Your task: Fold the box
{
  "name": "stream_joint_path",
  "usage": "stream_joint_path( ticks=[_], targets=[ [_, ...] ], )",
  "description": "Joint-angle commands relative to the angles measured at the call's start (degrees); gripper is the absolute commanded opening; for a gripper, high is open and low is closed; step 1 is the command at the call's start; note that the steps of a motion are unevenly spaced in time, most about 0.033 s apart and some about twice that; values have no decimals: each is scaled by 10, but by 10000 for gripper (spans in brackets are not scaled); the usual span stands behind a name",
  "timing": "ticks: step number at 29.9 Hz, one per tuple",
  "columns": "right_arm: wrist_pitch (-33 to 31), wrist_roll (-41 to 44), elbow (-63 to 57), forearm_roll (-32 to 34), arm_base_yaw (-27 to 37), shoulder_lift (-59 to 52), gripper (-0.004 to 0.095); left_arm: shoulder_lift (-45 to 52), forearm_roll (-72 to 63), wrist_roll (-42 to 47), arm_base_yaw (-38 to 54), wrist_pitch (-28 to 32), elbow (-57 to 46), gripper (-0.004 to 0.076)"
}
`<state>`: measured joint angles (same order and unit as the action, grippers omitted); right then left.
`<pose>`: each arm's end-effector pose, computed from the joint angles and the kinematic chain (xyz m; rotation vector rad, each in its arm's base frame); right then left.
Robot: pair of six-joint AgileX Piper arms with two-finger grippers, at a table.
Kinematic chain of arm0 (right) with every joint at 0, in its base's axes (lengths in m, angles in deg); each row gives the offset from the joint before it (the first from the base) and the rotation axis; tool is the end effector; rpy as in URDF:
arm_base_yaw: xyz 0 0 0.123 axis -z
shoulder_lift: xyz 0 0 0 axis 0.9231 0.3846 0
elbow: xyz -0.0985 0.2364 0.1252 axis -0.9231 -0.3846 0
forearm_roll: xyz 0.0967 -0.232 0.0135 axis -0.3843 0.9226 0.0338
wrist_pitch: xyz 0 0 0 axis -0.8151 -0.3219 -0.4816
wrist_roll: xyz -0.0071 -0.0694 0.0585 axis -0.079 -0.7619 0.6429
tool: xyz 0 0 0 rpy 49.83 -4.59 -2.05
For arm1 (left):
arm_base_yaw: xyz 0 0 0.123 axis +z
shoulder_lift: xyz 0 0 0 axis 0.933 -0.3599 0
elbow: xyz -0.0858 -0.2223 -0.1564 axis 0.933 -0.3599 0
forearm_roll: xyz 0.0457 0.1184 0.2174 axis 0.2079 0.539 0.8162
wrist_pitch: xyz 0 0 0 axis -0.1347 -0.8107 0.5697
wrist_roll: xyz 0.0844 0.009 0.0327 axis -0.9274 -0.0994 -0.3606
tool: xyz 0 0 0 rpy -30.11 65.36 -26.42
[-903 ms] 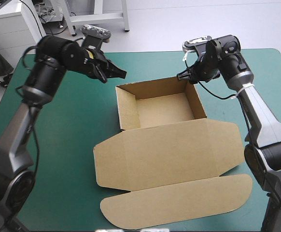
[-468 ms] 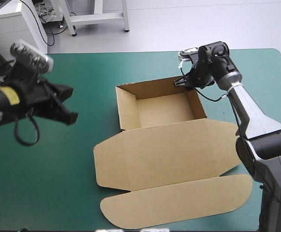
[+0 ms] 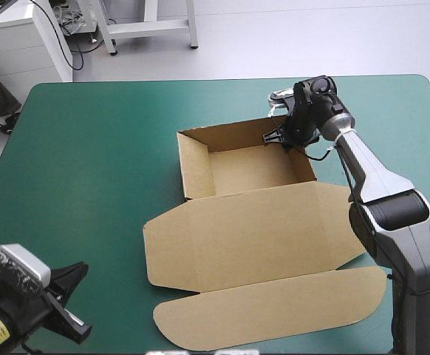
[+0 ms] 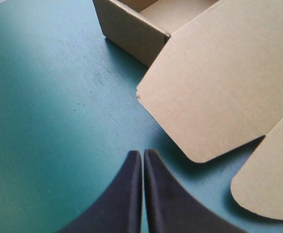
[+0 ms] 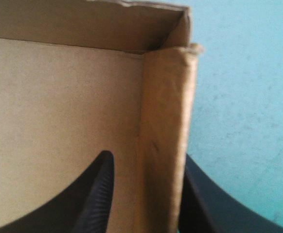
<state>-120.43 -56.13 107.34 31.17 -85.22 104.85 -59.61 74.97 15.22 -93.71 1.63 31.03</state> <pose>0.4461 0.1399 0.2771 -0.4212 2.7670 0.0215 0.0324 -0.0228 0.3350 0.6090 2.0033 -0.2772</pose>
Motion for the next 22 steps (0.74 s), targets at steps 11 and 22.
stream_joint_path(
  ticks=[11,22],
  targets=[
    [-8,5,14,81,28,-31,-20,167,-10,44,-4,65,-103,-8],
    [-8,-31,14,83,252,-31,-20,167,-7,44,-4,61,-103,-8]
  ],
)
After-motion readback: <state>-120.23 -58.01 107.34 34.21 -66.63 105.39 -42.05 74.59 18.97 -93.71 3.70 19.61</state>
